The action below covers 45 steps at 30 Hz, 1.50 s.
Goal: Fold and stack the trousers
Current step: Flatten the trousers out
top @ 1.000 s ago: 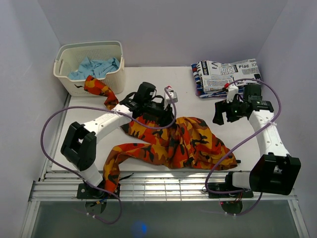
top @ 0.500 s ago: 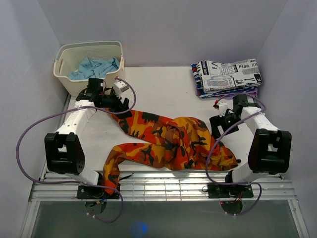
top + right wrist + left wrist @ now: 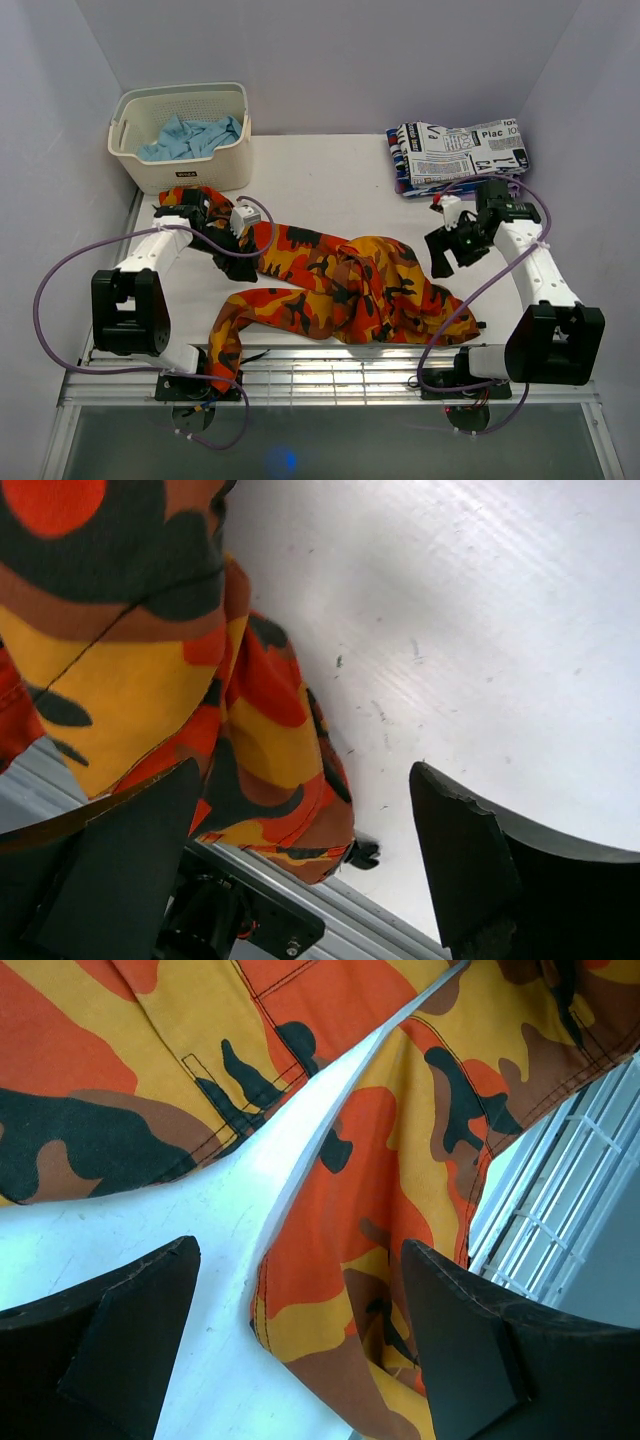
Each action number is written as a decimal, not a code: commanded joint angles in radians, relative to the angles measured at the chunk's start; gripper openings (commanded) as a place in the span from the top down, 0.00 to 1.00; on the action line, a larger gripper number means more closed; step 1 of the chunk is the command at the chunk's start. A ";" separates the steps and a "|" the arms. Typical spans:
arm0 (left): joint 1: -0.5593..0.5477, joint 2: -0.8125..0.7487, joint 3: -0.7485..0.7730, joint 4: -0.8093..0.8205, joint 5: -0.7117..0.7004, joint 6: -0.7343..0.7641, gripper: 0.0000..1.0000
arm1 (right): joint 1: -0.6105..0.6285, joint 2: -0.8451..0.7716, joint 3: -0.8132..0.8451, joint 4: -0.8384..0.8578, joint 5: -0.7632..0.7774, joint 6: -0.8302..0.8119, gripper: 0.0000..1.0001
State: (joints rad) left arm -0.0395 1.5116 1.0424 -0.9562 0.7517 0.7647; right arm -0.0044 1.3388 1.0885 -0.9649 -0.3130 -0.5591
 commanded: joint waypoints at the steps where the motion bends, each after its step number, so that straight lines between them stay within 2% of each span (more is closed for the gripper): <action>1: 0.001 -0.041 0.021 0.036 0.063 0.004 0.08 | 0.001 -0.032 -0.117 -0.225 -0.024 -0.111 0.10; 5: 0.001 -0.025 0.038 0.040 0.052 -0.013 0.07 | 0.001 -0.001 -0.257 -0.196 0.002 -0.157 0.10; 8: 0.001 -0.024 0.007 0.028 0.032 0.008 0.07 | 0.004 0.037 -0.274 -0.164 0.011 -0.170 0.06; 9: 0.001 -0.018 0.004 0.013 0.025 0.016 0.07 | 0.004 0.060 -0.259 -0.135 0.056 -0.176 0.31; 10: 0.001 -0.013 0.001 -0.001 0.024 0.025 0.07 | 0.004 0.066 -0.259 -0.135 0.057 -0.176 0.31; 11: 0.001 -0.010 -0.002 -0.018 0.015 0.050 0.07 | 0.004 0.072 -0.230 -0.077 0.159 -0.173 0.52; 13: 0.001 -0.004 -0.001 -0.058 0.003 0.070 0.08 | 0.004 0.101 -0.168 -0.020 0.263 -0.183 0.73; 14: 0.001 -0.007 -0.002 -0.065 -0.015 0.076 0.08 | 0.003 0.117 -0.092 0.007 0.367 -0.193 0.92; 15: 0.003 -0.017 -0.011 -0.067 -0.024 0.085 0.08 | 0.003 0.158 -0.003 0.061 0.429 -0.202 0.92; 16: 0.004 -0.024 -0.016 -0.065 -0.031 0.090 0.08 | 0.003 0.186 -0.002 0.086 0.430 -0.209 0.92; 20: 0.006 -0.027 -0.022 -0.062 -0.067 0.082 0.08 | 0.004 0.345 0.297 0.166 0.526 -0.229 0.92; 22: 0.016 -0.033 -0.019 -0.072 -0.087 0.082 0.08 | 0.004 0.419 0.390 0.209 0.560 -0.243 0.92; 23: 0.021 -0.043 -0.018 -0.075 -0.092 0.087 0.09 | 0.004 0.436 0.430 0.228 0.607 -0.249 0.91; 25: 0.030 -0.051 -0.021 -0.082 -0.107 0.097 0.08 | 0.033 0.482 0.539 0.241 0.644 -0.268 0.69; 26: 0.032 -0.054 -0.021 -0.090 -0.110 0.104 0.08 | 0.034 0.496 0.580 0.217 0.649 -0.266 0.43; 28: 0.038 -0.051 -0.007 -0.125 -0.097 0.120 0.08 | 0.034 0.510 0.684 0.104 0.599 -0.246 0.20; 29: 0.038 -0.048 -0.001 -0.142 -0.085 0.127 0.07 | 0.035 0.504 0.704 0.056 0.560 -0.242 0.02; 33: 0.038 -0.034 -0.008 -0.176 -0.031 0.131 0.06 | 0.035 0.387 0.650 -0.118 0.382 -0.240 0.06; 38: 0.010 -0.011 -0.050 -0.164 -0.070 0.143 0.05 | 0.037 0.228 0.350 -0.176 0.272 -0.300 0.05; 41: -0.066 -0.062 -0.074 -0.118 -0.097 0.139 0.05 | 0.034 0.137 0.176 -0.097 0.308 -0.355 0.05; 43: -0.159 -0.086 -0.082 -0.081 -0.124 0.101 0.04 | 0.034 0.119 0.104 -0.039 0.348 -0.370 0.05; 45: -0.206 -0.090 -0.084 -0.056 -0.126 0.079 0.04 | 0.034 0.115 0.020 0.011 0.361 -0.383 0.04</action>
State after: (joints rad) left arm -0.1661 1.4876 0.9619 -1.0657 0.6281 0.8658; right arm 0.0288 1.4666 1.1999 -1.0409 0.0277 -0.8845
